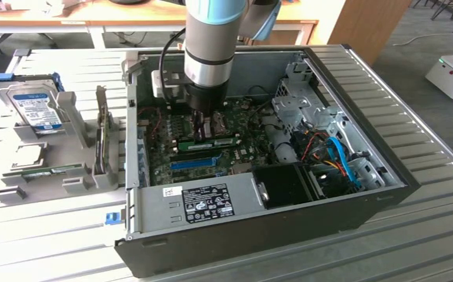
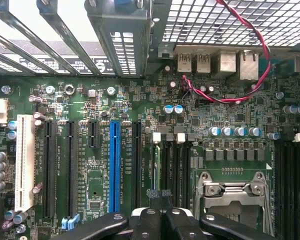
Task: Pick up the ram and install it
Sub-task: 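Press down the ram until it locks into place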
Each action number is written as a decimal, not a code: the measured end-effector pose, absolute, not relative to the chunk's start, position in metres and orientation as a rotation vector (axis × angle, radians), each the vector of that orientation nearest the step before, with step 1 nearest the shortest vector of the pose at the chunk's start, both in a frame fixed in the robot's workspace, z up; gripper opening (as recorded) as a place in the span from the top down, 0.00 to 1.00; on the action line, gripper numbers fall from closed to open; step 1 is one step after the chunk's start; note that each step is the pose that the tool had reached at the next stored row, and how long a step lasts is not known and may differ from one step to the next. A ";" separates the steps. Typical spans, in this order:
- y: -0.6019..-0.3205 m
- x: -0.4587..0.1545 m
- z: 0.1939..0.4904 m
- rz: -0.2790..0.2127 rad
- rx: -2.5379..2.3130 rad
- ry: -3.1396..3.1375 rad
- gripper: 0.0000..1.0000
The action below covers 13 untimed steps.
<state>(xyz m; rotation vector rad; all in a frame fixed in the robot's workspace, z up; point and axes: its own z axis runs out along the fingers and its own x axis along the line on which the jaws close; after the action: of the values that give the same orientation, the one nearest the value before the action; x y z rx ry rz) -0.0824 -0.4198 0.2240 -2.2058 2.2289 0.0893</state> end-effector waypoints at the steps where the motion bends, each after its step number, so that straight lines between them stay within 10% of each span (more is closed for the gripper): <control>1: -0.420 -0.082 0.224 0.089 -2.206 2.229 0.89; 13: -0.420 -0.082 0.223 0.089 -2.206 2.229 0.89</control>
<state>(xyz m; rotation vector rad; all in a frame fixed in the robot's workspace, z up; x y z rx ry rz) -0.0823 -0.4198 0.2225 -2.2058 2.2288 0.0893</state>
